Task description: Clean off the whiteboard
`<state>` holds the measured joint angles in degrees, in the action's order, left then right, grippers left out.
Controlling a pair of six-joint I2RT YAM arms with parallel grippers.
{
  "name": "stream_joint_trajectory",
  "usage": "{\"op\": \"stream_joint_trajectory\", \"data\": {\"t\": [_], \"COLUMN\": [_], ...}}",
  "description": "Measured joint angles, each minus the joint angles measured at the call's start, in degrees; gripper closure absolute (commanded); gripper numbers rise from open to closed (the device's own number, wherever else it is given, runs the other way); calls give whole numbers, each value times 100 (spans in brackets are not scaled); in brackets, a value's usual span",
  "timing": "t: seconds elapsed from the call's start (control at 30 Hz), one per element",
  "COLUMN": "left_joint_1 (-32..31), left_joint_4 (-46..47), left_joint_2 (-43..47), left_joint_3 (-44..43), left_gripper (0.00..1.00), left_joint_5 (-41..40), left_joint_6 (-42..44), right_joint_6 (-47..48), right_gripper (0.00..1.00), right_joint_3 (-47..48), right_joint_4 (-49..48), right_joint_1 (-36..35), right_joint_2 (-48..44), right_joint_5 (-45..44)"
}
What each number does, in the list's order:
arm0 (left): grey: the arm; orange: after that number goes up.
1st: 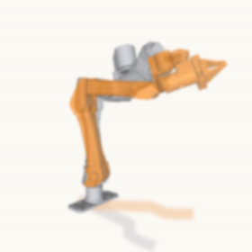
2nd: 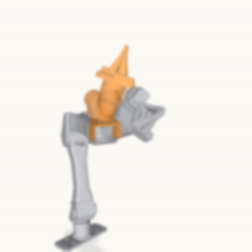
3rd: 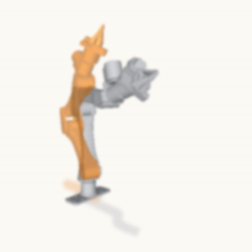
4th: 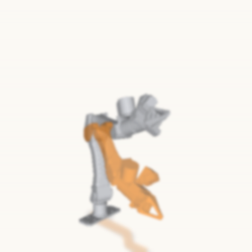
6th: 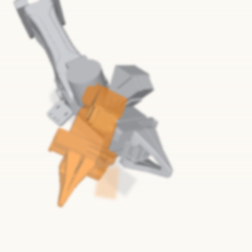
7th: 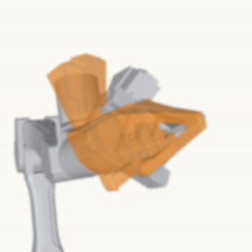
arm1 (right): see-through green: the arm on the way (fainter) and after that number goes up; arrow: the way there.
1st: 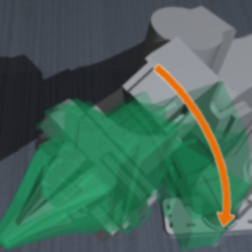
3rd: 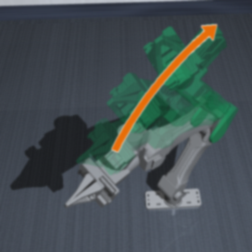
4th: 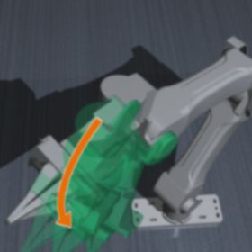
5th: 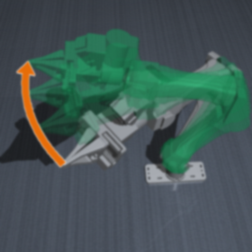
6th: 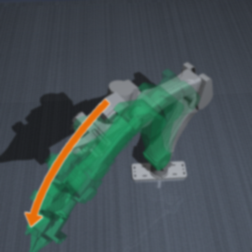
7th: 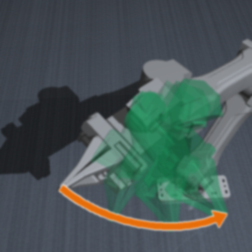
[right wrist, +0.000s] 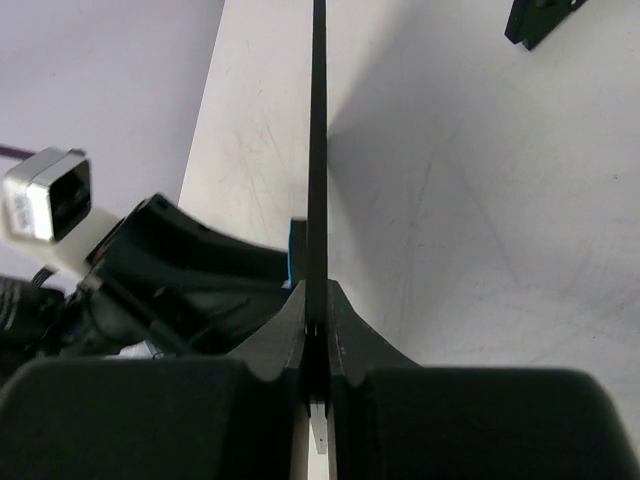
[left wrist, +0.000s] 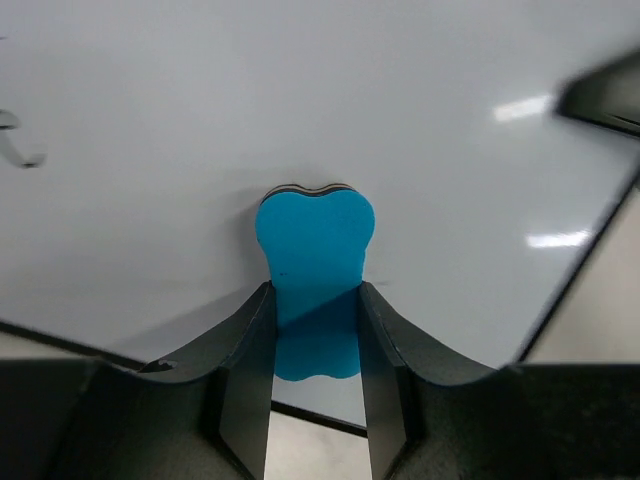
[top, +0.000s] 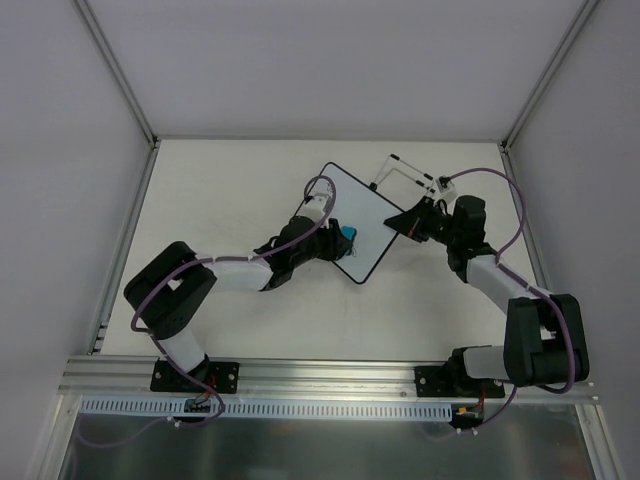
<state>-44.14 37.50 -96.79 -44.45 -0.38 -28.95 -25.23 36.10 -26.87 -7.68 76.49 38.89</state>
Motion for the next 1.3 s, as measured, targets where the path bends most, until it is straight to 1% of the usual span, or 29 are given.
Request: {"op": "stream_joint_trajectory", "data": {"t": [0.17,0.27,0.33,0.43,0.57,0.67,0.77,0.97,1.2,1.3], "left_joint_1": [-885,-1145,-1113,-898,-275,190,380,275,-511,-638], "left_joint_4": [68,74,85,98,-7,-138,-229,-286,-352,-483], "left_joint_2": [-7,-7,13,146,330,361,337,48,-28,-7], "left_joint_3": [-310,-328,-293,-76,350,511,514,173,-435,-608], "left_gripper": [100,100,100,100,100,100,100,100,100,100], "left_joint_5": [236,295,308,317,138,-39,-142,-251,-424,-433], "left_joint_6": [57,72,48,-57,-136,-151,-136,-81,-15,103], "right_joint_6": [68,111,142,120,44,-2,-22,42,70,61], "right_gripper": [100,99,100,100,100,100,100,100,100,100], "right_joint_3": [0,0,0,0,0,0,0,0,0,-20], "right_joint_4": [-70,-85,-98,-129,-129,-111,-109,-160,-181,-177], "right_joint_1": [11,11,9,-26,-46,-68,-87,-31,13,13], "right_joint_2": [48,83,85,85,83,83,83,81,81,81], "right_joint_5": [2,17,48,61,87,109,127,37,11,79]}}
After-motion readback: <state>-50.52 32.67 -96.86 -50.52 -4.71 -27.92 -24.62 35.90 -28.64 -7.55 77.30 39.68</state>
